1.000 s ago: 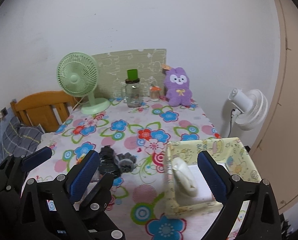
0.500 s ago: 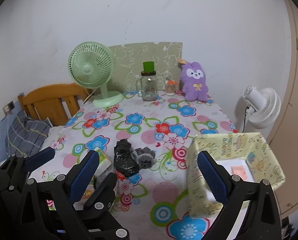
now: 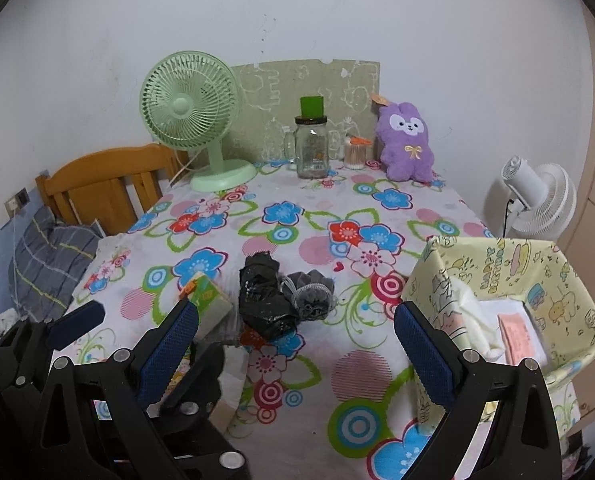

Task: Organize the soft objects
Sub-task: 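Grasp white tissue with the right tool while the left tool grasps the cartoon tissue pack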

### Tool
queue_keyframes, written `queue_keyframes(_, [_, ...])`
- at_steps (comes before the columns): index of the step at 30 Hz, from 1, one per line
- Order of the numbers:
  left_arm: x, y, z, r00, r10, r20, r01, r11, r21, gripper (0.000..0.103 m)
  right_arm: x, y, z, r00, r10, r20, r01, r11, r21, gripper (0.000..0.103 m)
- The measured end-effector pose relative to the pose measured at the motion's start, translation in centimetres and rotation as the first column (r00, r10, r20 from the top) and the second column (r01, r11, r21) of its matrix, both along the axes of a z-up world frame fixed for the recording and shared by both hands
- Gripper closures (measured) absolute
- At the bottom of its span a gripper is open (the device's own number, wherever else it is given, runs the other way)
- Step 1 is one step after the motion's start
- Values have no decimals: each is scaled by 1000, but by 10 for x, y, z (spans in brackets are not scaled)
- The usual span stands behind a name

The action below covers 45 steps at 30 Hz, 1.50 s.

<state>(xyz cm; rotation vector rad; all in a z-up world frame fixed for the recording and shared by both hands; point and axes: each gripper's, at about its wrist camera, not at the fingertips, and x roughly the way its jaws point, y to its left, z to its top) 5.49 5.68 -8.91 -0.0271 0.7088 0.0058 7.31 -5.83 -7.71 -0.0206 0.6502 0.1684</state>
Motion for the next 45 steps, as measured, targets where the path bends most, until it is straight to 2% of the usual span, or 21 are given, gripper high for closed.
queue_keyframes(6, [4,13,-16,998,41,-40,-41,999,-1,7,7,8,-18,999,15,-44,-15,1000,2,3])
queue_keyframes(10, [8,20,-29,995,60,-85,-60,998,-8,15,10,14,-29,997,20,-72,-21,1000,-8,3])
queue_keyframes(16, [15,28,-47,987,75,-141,-78,997,-15,21,15,24,-44,993,36,-113,-39,999,-18,3])
queue_keyframes(21, [20,32,-60,982,64,-178,-72,997,-40,30,19,32,-54,989,38,-144,-43,999,-32,3])
queue_keyframes(25, [23,34,-67,978,50,-204,-66,995,-70,42,25,34,-61,984,33,-175,-41,998,-38,3])
queue_keyframes(28, [22,35,-66,980,36,-197,-48,997,-57,49,28,37,-65,981,39,-192,-46,998,-35,4])
queue_keyframes(30, [21,37,-66,980,30,-195,-39,998,-45,50,29,40,-68,978,45,-203,-53,998,-34,4])
queue_keyframes(36, [18,44,-66,980,23,-196,-27,999,-18,51,37,48,-81,960,47,-275,-56,998,-24,21])
queue_keyframes(43, [18,44,-68,981,3,-195,-4,1000,-6,51,42,54,-88,945,55,-322,-57,998,3,33])
queue_keyframes(45, [19,43,-69,981,0,-196,0,1000,3,51,44,56,-91,939,57,-338,-56,998,13,42])
